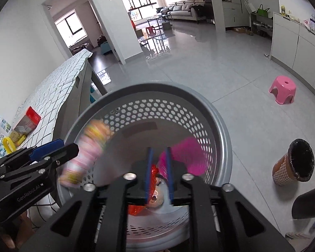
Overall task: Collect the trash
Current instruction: 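Carry packet and shuttlecock over the grey basket and open both tools, then move both open tools back toward the table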
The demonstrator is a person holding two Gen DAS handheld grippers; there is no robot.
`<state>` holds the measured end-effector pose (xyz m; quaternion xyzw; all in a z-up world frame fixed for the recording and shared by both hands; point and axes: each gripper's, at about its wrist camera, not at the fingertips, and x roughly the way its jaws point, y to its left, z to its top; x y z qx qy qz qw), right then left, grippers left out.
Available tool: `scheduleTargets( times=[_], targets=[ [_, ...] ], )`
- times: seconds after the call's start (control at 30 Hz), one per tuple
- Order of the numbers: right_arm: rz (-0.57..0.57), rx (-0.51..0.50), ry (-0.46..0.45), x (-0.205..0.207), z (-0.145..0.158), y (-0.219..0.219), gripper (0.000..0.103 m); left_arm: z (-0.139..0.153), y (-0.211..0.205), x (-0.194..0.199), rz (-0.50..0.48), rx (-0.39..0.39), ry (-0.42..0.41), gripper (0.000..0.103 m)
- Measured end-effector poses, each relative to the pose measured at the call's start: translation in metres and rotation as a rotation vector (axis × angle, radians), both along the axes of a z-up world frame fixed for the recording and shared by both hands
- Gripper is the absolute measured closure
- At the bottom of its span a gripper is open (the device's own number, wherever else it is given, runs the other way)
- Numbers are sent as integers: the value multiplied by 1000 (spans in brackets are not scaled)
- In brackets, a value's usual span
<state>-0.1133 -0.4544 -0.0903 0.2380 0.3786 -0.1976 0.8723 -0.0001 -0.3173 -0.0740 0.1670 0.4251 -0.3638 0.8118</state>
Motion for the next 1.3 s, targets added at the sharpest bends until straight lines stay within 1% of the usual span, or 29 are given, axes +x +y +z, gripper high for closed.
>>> scheduleTargets(
  times=[0.03, 0.17, 0.23, 0.37, 0.43, 0.53, 0.67, 0.8, 0.97, 1.1, 1.3],
  targets=[
    [-2, -3, -5, -1, 1, 0, 75, 1, 1, -1, 3, -4, -3, 46],
    [-5, -10, -8, -5, 4, 2, 70, 6, 4, -5, 9, -12, -15, 45],
    [-5, -13, -12, -7, 6, 4, 61, 8, 7, -5, 12, -15, -16, 45],
    [-6, -24, -15, -12, 9, 10, 52, 11, 15, -6, 26, -17, -25, 45],
    [-5, -34, -11, -13, 10, 16, 43, 13, 19, -5, 33, -17, -31, 42],
    [-7, -54, -4, -15, 9, 25, 39, 16, 28, -4, 49, -22, -39, 40],
    [-7, -56, -5, -14, 10, 34, 33, 20, 42, -3, 71, -25, -48, 38],
    [-6, -67, -14, -12, 14, 45, 25, 25, 57, -2, 96, -30, -73, 33],
    [14, -61, -17, -4, 20, 59, 20, 31, 82, 3, 141, -29, -98, 31],
    [63, -73, -5, 9, 22, 77, 20, 38, 104, 7, 186, -33, -122, 25],
    [149, -106, -15, 32, 30, 108, 20, 47, 148, 23, 289, -31, -152, 23]
  ],
)
